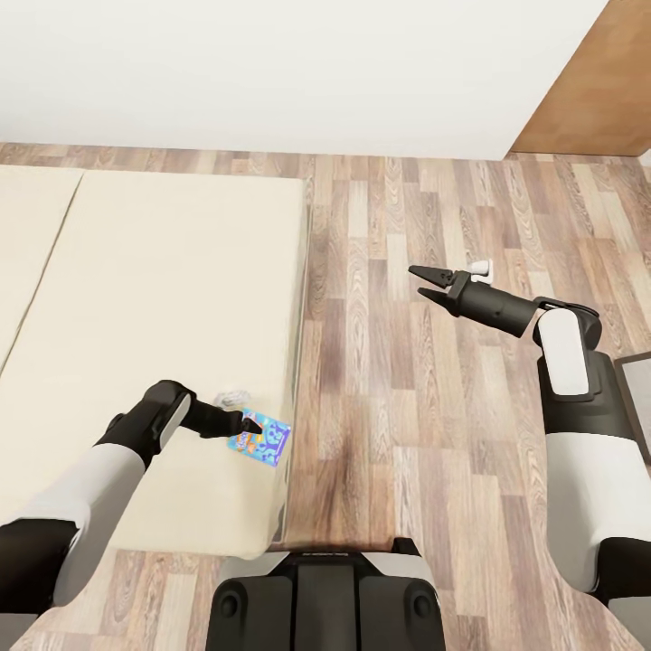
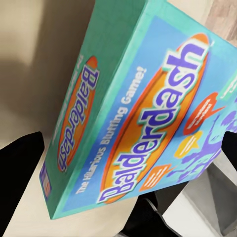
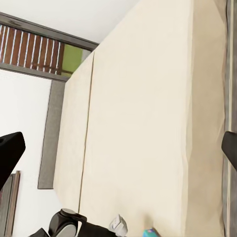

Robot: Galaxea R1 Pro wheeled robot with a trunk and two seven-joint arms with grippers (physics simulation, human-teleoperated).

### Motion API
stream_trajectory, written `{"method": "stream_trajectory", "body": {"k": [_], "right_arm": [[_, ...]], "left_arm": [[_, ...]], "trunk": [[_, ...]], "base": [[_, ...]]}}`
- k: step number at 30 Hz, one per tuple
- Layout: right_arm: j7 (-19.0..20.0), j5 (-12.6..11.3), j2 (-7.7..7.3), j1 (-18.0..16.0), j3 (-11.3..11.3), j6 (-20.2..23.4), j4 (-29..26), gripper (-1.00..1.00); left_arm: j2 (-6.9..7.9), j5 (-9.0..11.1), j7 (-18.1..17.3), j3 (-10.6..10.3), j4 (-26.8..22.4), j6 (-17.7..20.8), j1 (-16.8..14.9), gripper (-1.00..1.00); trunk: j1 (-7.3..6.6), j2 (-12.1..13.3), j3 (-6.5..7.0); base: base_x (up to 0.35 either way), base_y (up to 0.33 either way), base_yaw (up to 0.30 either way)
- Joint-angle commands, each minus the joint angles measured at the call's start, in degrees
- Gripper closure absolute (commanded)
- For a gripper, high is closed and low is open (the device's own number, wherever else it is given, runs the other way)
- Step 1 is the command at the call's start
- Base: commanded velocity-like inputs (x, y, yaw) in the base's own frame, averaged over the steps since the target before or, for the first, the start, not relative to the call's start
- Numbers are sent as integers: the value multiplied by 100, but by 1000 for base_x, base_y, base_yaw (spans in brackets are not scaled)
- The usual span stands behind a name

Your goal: Put all the toys in the child's room - the three board games (two on the bed and one on the table), the two jigsaw puzzles on the table, and the tennis ball on the table - inside the toy box on the table in the child's room.

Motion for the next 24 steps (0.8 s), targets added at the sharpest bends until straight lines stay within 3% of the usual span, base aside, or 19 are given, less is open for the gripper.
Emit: {"method": "stream_trajectory", "body": {"k": [1, 22, 23, 24], "right_arm": [[53, 51, 1, -4, -9, 23, 1, -100], [49, 51, -6, -4, -9, 23, 0, -100], [46, 63, 11, -13, 0, 0, 29, -100], [46, 68, 21, -11, 1, 0, 29, -100]], "left_arm": [[-292, 218, -32, -20, -1, -17, 4, -100], [-291, 215, -50, -20, -1, -17, 2, -100], [-27, 39, -56, -20, -1, -12, -3, -100], [-52, -95, -71, -20, -1, -16, -6, -100]], "trunk": [[3, -3, -5], [3, -3, -5], [1, 1, -3], [1, 1, -3]], "base": [[0, -12, 0], [0, -1, 0], [0, 0, 0], [0, 0, 0]]}}
